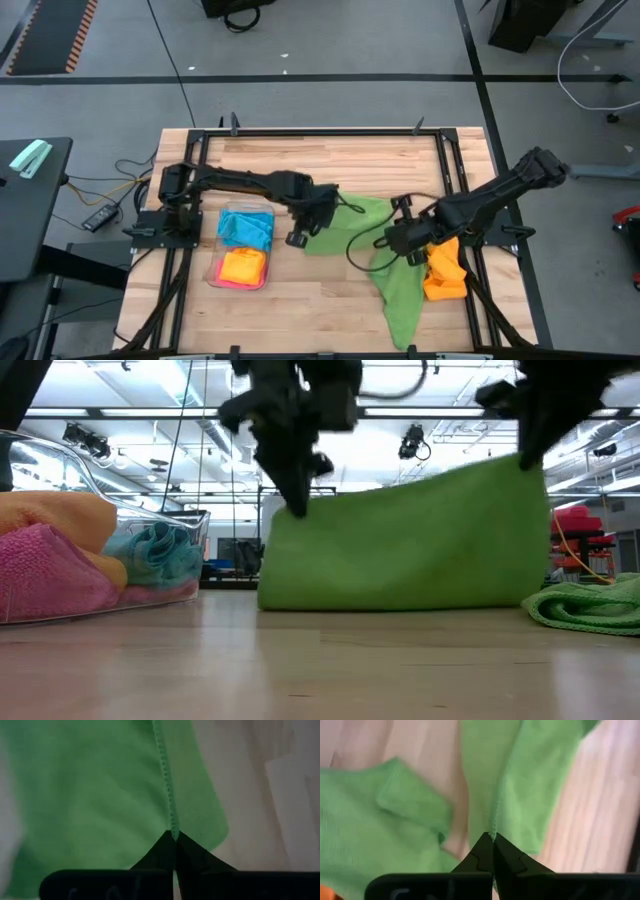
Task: Fold microfiber towels
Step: Fold the left green microfiber cloth
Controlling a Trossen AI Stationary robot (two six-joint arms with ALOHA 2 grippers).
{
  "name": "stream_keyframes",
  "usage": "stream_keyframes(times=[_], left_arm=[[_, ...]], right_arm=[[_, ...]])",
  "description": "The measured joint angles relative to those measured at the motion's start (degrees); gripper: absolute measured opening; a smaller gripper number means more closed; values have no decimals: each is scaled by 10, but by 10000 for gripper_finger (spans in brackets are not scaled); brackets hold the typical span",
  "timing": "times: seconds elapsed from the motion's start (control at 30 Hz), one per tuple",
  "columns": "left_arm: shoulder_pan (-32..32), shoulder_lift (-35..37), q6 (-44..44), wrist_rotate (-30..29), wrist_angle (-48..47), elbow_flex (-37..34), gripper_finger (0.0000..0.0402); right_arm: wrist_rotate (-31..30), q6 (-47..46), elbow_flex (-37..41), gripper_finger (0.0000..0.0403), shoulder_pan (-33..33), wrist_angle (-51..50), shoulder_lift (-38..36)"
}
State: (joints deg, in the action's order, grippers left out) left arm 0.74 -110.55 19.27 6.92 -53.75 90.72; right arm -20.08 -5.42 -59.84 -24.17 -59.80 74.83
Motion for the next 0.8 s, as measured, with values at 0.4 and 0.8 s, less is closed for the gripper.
stream_keyframes(times=[0.4,0.8], left_arm=[[33,61,66,-39,-82,130,11],[29,75,84,31,-174,251,15]], right_arm=[[67,69,-115,5,109,-74,-44],[233,56,-263,5,135,-133,-40]])
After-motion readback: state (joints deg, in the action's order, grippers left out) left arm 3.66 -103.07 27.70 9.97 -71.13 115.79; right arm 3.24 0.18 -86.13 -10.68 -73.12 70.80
